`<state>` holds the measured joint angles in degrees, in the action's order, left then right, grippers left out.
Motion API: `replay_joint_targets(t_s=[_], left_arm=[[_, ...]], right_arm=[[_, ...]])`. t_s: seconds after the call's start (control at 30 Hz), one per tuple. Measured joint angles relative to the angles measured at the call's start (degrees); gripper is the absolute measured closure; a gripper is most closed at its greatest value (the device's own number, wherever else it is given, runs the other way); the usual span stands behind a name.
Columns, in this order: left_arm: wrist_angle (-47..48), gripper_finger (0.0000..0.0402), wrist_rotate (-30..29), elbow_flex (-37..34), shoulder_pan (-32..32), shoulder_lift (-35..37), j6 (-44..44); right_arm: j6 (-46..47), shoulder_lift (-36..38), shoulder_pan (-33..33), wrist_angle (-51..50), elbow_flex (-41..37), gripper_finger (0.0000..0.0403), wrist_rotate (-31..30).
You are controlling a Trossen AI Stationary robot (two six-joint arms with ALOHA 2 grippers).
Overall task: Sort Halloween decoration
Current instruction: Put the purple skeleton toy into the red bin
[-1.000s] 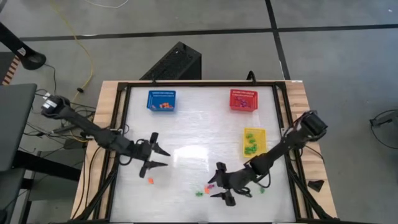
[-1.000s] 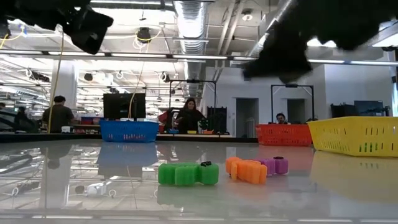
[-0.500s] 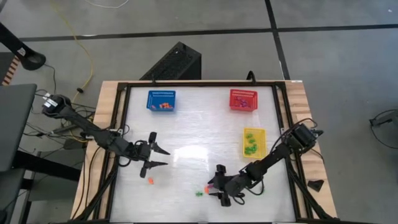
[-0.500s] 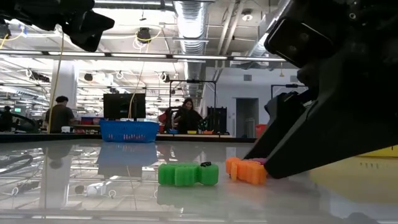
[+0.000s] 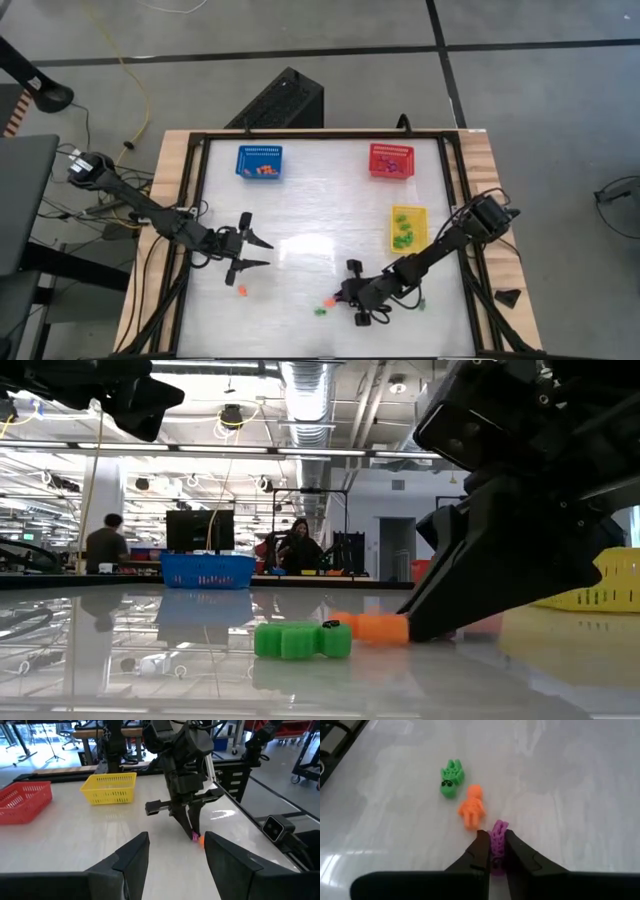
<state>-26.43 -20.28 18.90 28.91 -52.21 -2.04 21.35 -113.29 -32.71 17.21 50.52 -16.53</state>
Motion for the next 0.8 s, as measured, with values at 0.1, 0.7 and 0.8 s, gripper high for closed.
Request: replay_joint_targets(t_s=[0.1,0.7,0.8], left_arm=[[0.1,0.0221,0.0,0.0,0.0,0.0,0.5],[2.8,0.0221,-1.4,0.0,0.0,0.0,0.0],[2.8,0.0221,-1.4,0.0,0.0,0.0,-0.1]], right_arm=[[-1.6,3.2,1.0,-1.7,-0.2,0.0341,2.1],[-13.0,31.4,12.9,-31.4,-0.3,0.0336,-9.0],[-13.0,34.6,18.1,-36.3,-0.3,0.0335,-9.1]])
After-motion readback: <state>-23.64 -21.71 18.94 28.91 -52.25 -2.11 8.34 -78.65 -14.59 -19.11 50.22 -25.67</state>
